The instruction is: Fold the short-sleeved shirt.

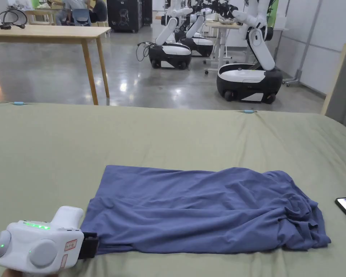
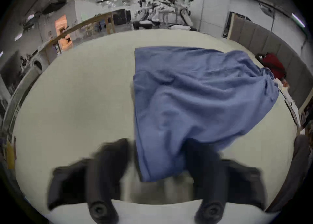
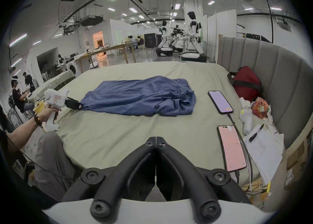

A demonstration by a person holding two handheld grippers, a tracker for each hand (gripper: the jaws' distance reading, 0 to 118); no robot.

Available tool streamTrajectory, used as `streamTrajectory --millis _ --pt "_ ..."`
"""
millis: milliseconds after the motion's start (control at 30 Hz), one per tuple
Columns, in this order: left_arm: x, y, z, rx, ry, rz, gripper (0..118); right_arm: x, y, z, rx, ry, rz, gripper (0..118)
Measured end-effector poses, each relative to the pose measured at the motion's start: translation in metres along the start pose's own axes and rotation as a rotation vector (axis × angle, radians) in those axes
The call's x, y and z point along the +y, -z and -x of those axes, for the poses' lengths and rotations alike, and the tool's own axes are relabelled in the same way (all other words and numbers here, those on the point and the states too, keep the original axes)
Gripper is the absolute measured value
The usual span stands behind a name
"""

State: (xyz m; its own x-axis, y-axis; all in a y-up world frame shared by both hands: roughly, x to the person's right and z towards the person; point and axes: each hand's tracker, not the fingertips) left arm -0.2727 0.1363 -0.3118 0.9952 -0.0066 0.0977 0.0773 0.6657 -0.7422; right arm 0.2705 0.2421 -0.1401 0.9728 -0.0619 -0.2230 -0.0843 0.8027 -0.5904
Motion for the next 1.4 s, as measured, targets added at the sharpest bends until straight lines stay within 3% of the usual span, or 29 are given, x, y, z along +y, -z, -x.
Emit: streamTrajectory --millis 33,133,200,267,300,333,367,400,500,600,700,767,800,833,967,1033,1267,1400 --pt "-0.001 -0.003 -0.002 -0.014 0.014 -0.018 5 0.001 0.003 0.000 0.002 0.007 0.002 1" --pt "0.000 -0.002 -0.011 0.009 0.043 -0.008 5 0.015 0.016 0.000 0.018 -0.009 0.006 1" --pt "0.002 -0.001 -0.010 0.006 0.038 -0.002 5 0.036 0.038 -0.009 0.019 -0.084 -0.027 1" --pt "0.005 -0.005 -0.007 -0.004 0.021 0.000 5 0.057 0.073 -0.025 -0.042 -0.118 0.007 12" --pt "0.005 -0.007 -0.006 -0.011 0.010 -0.003 5 0.060 0.099 -0.044 -0.037 -0.127 0.011 12" --pt "0.005 -0.008 -0.006 -0.014 0.001 -0.006 5 0.062 0.120 -0.058 -0.038 -0.123 0.024 42" --pt "0.005 -0.009 -0.006 -0.016 -0.009 -0.009 5 0.065 0.148 -0.070 -0.037 -0.094 0.080 91" --pt "0.006 -0.017 -0.011 -0.019 -0.017 -0.013 5 0.065 0.177 -0.081 -0.047 -0.049 0.134 118" --pt "0.005 -0.018 -0.015 -0.019 -0.014 -0.010 5 0.064 0.240 -0.105 -0.041 0.057 0.249 114" --pt "0.005 -0.017 -0.020 -0.011 -0.006 0.001 5 0.060 0.267 -0.106 -0.064 0.041 0.261 110" --pt "0.006 -0.018 -0.022 -0.006 0.003 0.008 5 0.062 0.282 -0.095 -0.035 0.023 0.286 97" --pt "0.006 -0.019 -0.025 -0.007 0.001 0.011 5 0.065 0.279 -0.083 -0.052 -0.068 0.277 74" --pt "0.007 -0.018 -0.020 -0.008 0.000 0.010 5 0.068 0.279 -0.078 -0.039 -0.089 0.259 49" --pt "0.007 -0.018 -0.020 -0.010 -0.002 0.009 5 0.070 0.278 -0.074 -0.020 -0.102 0.236 8" --pt "0.008 -0.018 -0.016 -0.025 -0.007 0.014 5 0.075 0.280 -0.063 -0.051 -0.124 0.273 8" --pt "0.006 -0.029 -0.013 -0.043 -0.022 0.000 5 0.077 0.264 -0.068 -0.048 -0.094 0.272 8" --pt "-0.023 -0.105 -0.013 -0.097 0.052 -0.044 5 0.062 0.153 -0.071 -0.037 -0.126 0.273 8" --pt "-0.059 -0.135 -0.010 -0.135 0.025 -0.017 5 0.030 0.099 -0.068 -0.008 -0.125 0.295 8"
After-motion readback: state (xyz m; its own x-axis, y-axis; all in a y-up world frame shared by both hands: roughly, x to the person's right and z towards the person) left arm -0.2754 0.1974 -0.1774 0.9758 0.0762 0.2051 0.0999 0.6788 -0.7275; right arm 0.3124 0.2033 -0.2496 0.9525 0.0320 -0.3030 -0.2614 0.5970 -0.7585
